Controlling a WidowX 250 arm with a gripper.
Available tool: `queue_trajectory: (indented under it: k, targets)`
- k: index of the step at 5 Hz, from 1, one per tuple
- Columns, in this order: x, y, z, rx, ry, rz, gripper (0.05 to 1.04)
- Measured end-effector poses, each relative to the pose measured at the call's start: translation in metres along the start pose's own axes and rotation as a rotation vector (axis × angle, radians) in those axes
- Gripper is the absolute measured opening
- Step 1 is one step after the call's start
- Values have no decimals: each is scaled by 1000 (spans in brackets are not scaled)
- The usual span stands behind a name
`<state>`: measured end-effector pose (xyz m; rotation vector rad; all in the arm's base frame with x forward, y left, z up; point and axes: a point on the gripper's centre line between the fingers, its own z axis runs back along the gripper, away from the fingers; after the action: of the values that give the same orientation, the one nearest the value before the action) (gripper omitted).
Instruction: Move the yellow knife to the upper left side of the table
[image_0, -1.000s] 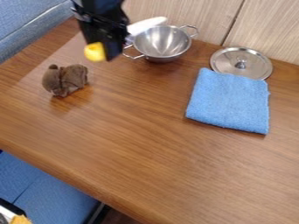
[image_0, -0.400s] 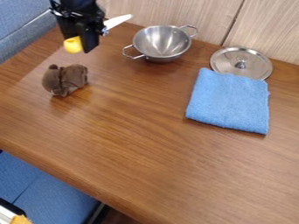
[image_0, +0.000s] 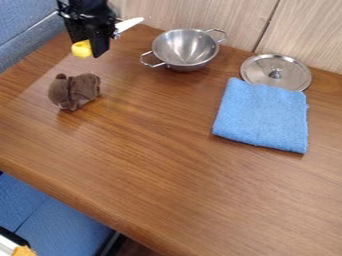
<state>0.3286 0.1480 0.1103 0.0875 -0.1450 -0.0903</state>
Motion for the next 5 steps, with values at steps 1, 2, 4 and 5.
queue_trajectory:
  k: [1, 2, 4, 5]
  targets:
    - [7, 3, -23, -33, 29, -3, 491]
    - [8, 3, -33, -46, 47, -5, 491]
    - [12, -1, -40, -26, 45, -23, 872]
    - [14, -6, -40, -33, 41, -22, 1012]
